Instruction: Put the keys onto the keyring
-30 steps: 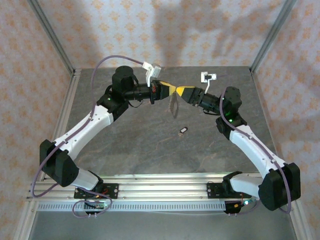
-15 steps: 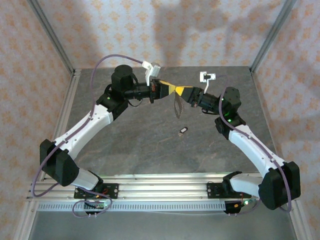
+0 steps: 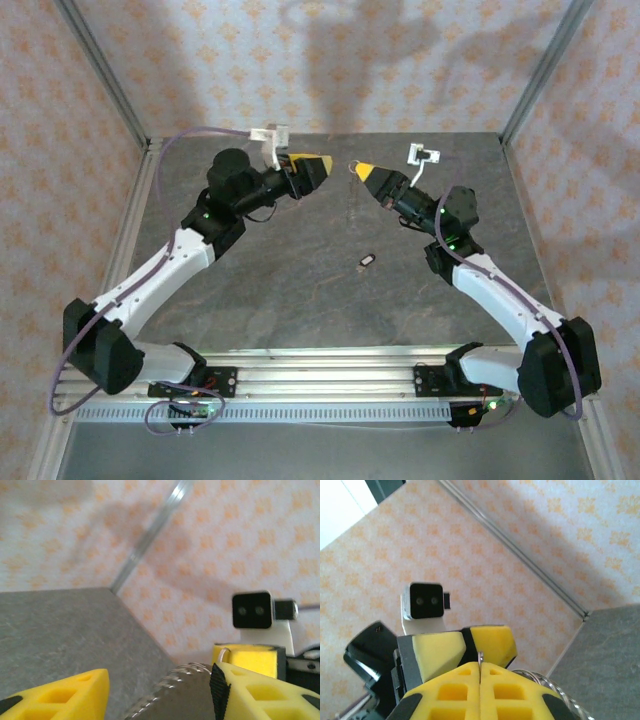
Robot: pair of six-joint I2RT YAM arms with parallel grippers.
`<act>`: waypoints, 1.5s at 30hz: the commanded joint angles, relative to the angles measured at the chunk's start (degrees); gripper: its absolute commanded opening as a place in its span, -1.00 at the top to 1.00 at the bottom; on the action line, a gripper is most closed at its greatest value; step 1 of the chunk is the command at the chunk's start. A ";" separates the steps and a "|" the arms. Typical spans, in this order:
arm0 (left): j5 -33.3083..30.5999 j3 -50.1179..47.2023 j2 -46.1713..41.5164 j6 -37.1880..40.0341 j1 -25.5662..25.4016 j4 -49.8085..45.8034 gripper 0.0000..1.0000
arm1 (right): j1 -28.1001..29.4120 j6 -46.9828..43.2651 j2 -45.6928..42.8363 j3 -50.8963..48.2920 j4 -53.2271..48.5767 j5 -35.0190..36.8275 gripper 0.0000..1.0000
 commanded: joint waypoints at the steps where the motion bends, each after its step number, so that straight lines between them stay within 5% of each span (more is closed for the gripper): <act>1: -7.89 -2.77 -1.86 -7.58 -0.11 9.83 -0.13 | 1.02 1.88 -0.33 -0.03 8.65 5.11 1.00; 13: -6.92 -5.59 1.50 -13.32 -4.04 22.54 0.24 | 3.98 5.18 5.56 0.41 17.06 9.36 1.00; 45: -6.09 -3.40 6.52 -14.04 -6.23 26.25 0.39 | 5.12 7.68 8.79 0.59 19.85 8.81 1.00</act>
